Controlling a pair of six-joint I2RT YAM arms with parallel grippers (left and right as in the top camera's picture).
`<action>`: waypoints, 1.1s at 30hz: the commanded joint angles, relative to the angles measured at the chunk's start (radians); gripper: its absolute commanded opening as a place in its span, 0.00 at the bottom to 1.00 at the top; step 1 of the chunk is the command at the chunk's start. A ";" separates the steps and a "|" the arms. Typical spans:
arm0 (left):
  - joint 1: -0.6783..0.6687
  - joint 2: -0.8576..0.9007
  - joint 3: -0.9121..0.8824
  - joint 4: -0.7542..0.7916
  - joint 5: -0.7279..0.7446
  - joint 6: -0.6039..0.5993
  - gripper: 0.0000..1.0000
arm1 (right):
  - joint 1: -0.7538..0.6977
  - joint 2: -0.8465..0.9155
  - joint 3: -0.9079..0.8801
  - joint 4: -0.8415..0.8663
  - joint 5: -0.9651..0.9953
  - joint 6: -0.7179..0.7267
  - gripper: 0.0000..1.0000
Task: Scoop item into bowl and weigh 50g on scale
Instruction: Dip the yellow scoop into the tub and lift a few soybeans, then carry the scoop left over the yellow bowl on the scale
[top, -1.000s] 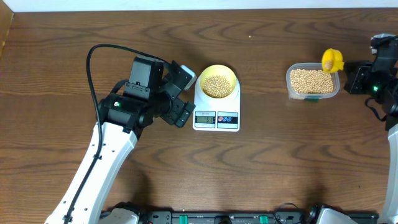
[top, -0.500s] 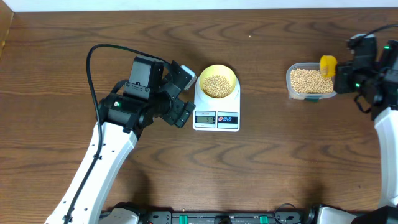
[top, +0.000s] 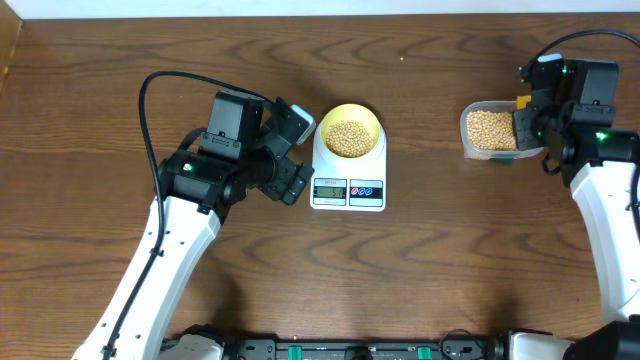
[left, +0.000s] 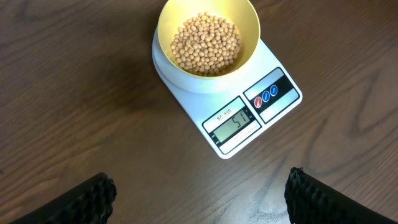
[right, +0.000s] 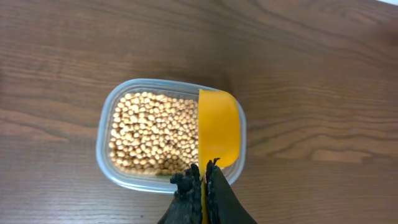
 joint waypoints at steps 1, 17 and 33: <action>0.000 -0.006 -0.014 -0.003 0.015 0.017 0.89 | 0.006 -0.003 0.001 0.018 -0.053 -0.011 0.01; 0.000 -0.006 -0.014 -0.002 0.015 0.017 0.89 | 0.165 0.003 0.001 0.321 -0.590 -0.015 0.01; 0.000 -0.006 -0.014 -0.002 0.015 0.017 0.89 | 0.389 0.181 0.001 0.426 -0.587 -0.087 0.01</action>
